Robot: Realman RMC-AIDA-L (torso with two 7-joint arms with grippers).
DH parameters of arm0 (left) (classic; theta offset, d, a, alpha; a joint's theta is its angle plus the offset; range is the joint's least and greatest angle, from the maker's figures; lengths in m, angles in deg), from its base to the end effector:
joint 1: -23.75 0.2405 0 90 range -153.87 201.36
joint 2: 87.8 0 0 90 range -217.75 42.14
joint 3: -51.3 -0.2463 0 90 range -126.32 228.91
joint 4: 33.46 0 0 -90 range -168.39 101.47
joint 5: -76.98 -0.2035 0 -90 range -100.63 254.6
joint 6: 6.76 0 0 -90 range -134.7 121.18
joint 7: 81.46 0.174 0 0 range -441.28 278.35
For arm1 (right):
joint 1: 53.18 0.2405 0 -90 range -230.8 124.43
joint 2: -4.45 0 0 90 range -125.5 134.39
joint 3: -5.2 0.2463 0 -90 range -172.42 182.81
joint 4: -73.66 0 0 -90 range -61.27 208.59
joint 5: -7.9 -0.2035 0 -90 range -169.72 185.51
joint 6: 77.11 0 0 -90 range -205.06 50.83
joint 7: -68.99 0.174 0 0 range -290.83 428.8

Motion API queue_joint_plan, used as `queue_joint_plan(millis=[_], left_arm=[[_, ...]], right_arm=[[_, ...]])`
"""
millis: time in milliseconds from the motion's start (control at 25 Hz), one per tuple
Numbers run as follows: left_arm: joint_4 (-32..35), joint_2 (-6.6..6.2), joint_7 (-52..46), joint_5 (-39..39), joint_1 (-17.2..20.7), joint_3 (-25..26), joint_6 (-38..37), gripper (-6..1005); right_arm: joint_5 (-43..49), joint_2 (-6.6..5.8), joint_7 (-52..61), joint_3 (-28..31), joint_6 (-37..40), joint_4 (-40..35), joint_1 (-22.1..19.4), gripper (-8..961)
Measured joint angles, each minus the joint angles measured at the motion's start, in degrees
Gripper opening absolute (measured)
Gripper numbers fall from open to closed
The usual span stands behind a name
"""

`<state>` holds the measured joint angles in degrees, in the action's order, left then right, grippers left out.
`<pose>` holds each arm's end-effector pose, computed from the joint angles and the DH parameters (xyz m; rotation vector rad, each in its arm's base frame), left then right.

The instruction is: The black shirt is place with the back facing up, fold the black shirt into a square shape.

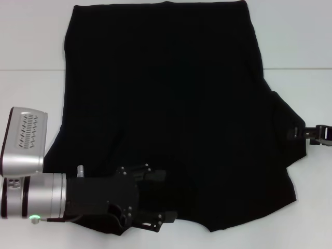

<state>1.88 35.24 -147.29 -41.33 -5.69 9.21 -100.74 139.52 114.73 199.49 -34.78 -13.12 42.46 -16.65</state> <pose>-0.2252 0.2909 -0.0636 -2.9163 -0.3505 -0.7320 0.3229 0.3955 0.0234 -2.0469 1.6182 0.3000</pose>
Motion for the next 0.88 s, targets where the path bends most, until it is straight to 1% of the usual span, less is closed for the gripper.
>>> queue_joint_plan(millis=[40, 80, 320, 480, 800, 880], left_arm=[[0.0, 0.0, 0.0, 0.0, -0.05, -0.01, 0.01, 949], [0.0, 0.0, 0.0, 0.0, -0.08, -0.01, 0.02, 949], [0.0, -0.05, -0.27, 0.06, -0.27, 0.33, 0.04, 948], [0.0, -0.14, -0.33, 0.28, -0.27, 0.51, 0.03, 948], [-0.07, -0.17, -0.36, 0.64, -0.27, 0.61, 0.03, 949], [-0.12, -0.1, -0.36, 0.67, -0.28, 0.61, 0.03, 949]], right_arm=[[0.3, 0.33, -0.24, -0.07, -1.21, 0.77, 0.24, 850], [0.3, 0.33, -0.24, -0.07, -1.21, 0.77, 0.24, 849], [1.37, 1.45, -0.73, -0.11, -2.7, 1.09, 0.62, 848], [1.42, 1.88, -1.28, -0.11, -4.15, 1.2, 0.92, 847], [1.43, 2.42, -1.6, -0.1, -5.66, 1.39, 1.0, 671], [1.36, 2.57, -1.85, -0.07, -6.0, 1.43, 1.0, 586]])
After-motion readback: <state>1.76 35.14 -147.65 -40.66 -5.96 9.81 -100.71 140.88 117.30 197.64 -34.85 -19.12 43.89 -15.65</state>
